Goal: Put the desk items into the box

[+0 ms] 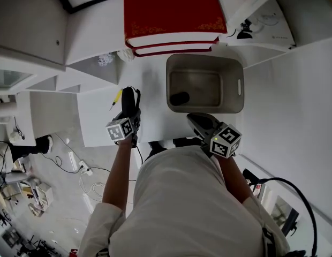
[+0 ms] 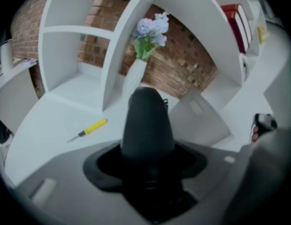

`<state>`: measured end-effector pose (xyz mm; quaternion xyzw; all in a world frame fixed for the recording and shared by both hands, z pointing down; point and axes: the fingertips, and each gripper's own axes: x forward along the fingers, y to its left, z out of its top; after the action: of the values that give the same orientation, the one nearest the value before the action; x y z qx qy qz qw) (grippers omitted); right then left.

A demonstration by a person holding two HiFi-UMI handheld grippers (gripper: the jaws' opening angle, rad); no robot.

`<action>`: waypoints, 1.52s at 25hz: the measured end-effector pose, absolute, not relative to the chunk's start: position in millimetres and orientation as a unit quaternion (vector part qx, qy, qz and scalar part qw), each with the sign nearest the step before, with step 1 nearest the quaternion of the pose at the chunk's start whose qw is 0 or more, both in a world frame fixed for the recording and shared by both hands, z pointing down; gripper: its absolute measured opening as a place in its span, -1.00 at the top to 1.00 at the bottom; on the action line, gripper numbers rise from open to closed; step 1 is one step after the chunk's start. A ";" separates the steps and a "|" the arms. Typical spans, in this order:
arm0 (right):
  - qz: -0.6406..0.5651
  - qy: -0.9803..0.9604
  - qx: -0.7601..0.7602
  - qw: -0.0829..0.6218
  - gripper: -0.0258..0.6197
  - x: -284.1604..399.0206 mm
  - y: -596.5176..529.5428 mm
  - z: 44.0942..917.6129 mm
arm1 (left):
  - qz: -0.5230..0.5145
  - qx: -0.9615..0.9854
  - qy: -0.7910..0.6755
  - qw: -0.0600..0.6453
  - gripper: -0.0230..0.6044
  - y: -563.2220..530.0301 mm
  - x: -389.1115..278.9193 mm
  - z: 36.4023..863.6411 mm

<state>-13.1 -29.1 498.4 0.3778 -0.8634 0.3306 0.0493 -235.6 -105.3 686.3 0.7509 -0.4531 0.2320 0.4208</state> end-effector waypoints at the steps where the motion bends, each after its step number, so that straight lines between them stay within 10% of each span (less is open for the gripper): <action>1: 0.332 -0.862 0.380 0.044 0.92 -13.1 -28.0 498.2 | 0.226 0.757 -0.450 0.417 0.00 -105.3 -234.1 676.2; 38: 0.344 -0.829 0.440 -0.007 0.92 66.9 -11.0 509.2 | 0.210 0.897 -0.264 0.286 0.00 -110.6 -20.5 498.2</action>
<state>66.9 -11.0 509.2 0.4402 -0.8295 0.3437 -0.0066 -20.5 -110.6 498.2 0.8971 -0.2635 0.2096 0.2861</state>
